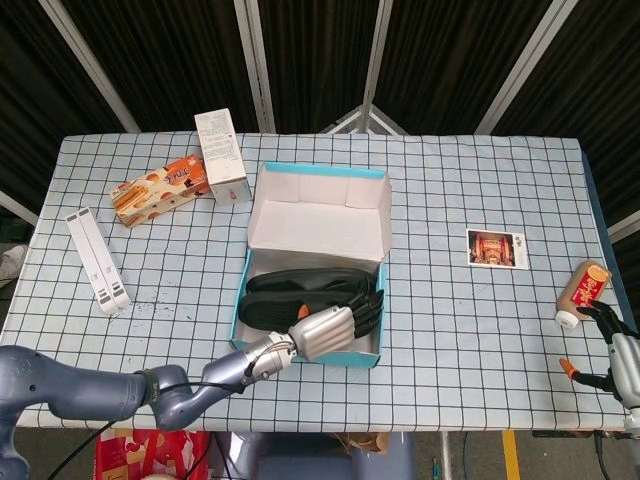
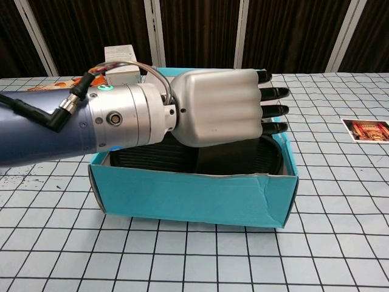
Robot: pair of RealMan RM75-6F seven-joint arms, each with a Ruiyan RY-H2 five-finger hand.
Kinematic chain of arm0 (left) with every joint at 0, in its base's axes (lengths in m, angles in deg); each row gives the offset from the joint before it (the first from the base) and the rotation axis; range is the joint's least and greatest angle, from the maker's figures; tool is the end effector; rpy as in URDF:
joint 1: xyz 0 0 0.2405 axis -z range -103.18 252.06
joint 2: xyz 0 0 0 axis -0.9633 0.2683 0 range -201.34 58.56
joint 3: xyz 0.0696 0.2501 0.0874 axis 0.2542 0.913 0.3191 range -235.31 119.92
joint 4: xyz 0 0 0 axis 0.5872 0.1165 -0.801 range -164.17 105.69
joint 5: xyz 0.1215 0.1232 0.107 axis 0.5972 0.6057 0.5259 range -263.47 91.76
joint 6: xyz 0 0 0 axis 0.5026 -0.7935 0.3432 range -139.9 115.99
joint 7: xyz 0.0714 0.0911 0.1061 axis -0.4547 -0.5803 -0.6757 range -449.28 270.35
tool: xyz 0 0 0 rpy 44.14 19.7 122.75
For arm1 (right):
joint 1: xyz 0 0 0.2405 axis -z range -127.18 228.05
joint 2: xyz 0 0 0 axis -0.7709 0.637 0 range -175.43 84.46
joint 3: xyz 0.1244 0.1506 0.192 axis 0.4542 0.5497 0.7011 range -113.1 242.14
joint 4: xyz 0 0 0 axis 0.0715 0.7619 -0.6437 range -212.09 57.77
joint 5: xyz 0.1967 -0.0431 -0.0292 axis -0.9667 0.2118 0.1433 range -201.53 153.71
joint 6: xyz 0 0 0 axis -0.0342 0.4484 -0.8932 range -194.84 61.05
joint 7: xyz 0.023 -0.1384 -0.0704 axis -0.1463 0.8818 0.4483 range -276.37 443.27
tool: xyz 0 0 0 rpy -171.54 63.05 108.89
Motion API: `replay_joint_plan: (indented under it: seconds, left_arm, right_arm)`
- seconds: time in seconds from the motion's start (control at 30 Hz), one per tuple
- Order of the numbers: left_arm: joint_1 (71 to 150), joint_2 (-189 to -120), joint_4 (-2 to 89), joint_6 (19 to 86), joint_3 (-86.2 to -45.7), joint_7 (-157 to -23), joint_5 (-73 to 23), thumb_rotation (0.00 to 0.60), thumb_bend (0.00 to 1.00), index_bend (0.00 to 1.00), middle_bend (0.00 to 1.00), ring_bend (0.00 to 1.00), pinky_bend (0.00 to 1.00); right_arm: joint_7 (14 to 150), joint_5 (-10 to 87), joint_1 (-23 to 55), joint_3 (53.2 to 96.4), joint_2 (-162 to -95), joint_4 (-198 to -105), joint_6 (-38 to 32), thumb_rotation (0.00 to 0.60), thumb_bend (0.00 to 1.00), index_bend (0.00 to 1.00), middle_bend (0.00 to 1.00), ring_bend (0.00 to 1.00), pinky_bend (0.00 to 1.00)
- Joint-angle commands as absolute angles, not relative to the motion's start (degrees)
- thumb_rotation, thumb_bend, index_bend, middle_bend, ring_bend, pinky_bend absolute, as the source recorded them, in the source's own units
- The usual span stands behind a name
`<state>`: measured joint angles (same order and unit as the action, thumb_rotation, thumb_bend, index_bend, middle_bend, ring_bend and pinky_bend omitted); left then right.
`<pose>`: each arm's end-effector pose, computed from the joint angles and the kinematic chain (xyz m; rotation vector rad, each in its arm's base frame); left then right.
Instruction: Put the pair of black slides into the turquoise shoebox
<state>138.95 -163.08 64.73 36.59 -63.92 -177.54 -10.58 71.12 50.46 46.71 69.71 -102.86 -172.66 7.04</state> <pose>0.0147 0.3101 -0.0622 -2.1115 0.8692 -0.6278 -0.3602 -0.1910 0.1989 1.1785 -1.2189 0.8382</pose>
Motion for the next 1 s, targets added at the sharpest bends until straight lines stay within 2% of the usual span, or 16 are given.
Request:
replay_joint_plan:
  seconds: [0.03,0.5,0.7,1.0]
  left_arm:
    - [138.74,-163.57,65.6,37.92,-63.65,-179.8,-13.77,0.6,0.08,0.0,0.05,0.0,0.16]
    - [142.88,-164.11,67.74,35.38,-60.67,-183.65,-22.01,0.6,0.08,0.0,0.04,0.0,0.14]
    - [144.61,-162.46,72.13,37.99,-58.68,-188.33,-27.35,0.6,0.08,0.0,0.03,0.0,0.12]
    - [146.04,-159.36,76.54,42.47,-56.29,-189.92,-28.94,0.6,0.08,0.0,0.03,0.0,0.12]
  right_arm:
    - [71.14,50.41,46.75,69.73,-102.83,-172.72,7.12,0.6,0.23,0.23,0.14,0.23,0.27]
    - [70.26,50.47,46.89,69.83,-102.75,-172.26,7.27,0.6,0.23,0.23,0.15,0.23,0.27]
    - [70.17,50.44,46.88,69.88,-102.8,-172.12,7.26,0.6,0.23,0.23,0.15,0.23,0.27]
    - [70.7,50.19,46.64,69.86,-102.9,-172.22,6.8,0.6,0.23,0.23,0.15,0.23,0.27]
